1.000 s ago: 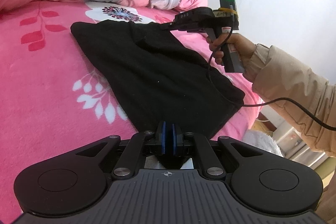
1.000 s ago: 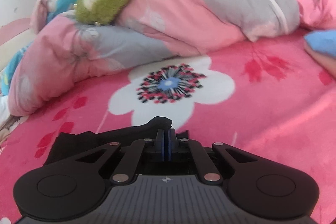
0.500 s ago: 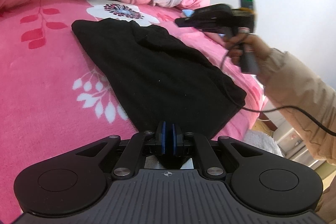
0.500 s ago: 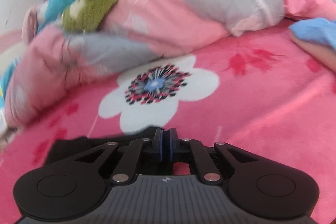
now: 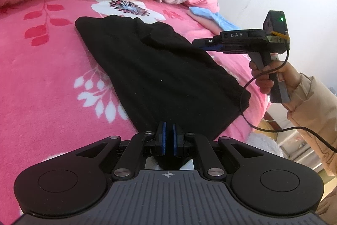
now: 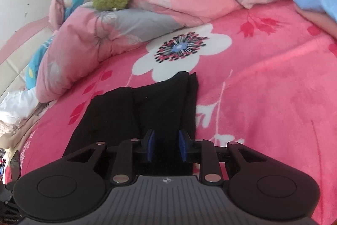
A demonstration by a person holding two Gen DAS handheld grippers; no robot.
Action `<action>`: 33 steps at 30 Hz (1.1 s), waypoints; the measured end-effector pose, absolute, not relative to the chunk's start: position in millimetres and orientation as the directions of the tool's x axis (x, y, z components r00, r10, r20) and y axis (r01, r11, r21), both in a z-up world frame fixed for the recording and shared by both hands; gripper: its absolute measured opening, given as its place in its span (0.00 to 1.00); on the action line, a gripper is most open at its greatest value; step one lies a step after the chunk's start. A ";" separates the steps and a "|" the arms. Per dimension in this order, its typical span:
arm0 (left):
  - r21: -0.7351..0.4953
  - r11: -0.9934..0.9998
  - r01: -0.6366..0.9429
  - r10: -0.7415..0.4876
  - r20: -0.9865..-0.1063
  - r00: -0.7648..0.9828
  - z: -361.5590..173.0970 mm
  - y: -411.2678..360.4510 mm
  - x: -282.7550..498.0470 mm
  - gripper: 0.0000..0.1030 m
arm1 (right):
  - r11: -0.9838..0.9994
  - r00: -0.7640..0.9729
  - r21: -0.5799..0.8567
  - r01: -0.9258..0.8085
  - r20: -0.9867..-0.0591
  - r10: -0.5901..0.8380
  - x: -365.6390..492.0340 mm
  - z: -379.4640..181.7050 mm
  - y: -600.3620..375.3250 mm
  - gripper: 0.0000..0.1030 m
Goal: Fold clothes
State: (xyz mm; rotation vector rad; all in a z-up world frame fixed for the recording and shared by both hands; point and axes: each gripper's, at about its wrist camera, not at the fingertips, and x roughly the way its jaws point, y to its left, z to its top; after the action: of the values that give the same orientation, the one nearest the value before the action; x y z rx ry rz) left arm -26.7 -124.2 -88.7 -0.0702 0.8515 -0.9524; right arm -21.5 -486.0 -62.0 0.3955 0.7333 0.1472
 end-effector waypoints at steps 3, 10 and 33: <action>-0.400 0.610 0.684 -0.733 -0.614 0.294 -87.4 -124.7 -27.6 0.06 | 0.924 0.733 0.383 0.000 -0.628 0.261 -21.0 -66.0 -484.9 0.25; -0.388 0.620 0.682 -0.721 -0.624 0.301 -84.5 -126.8 -29.1 0.06 | 0.932 0.736 0.362 -0.001 -0.631 0.246 -22.1 -74.2 -484.8 0.02; -0.391 0.613 0.686 -0.727 -0.619 0.297 -85.5 -124.4 -30.3 0.06 | 0.970 0.777 0.243 -0.021 -0.607 0.168 2.5 -47.1 -472.5 0.04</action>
State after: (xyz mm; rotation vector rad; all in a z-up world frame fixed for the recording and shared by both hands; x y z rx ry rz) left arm -30.3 -124.4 -85.5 -0.0552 0.8534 -0.9402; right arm 2.5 -472.5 -47.1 0.2287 0.6746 0.1032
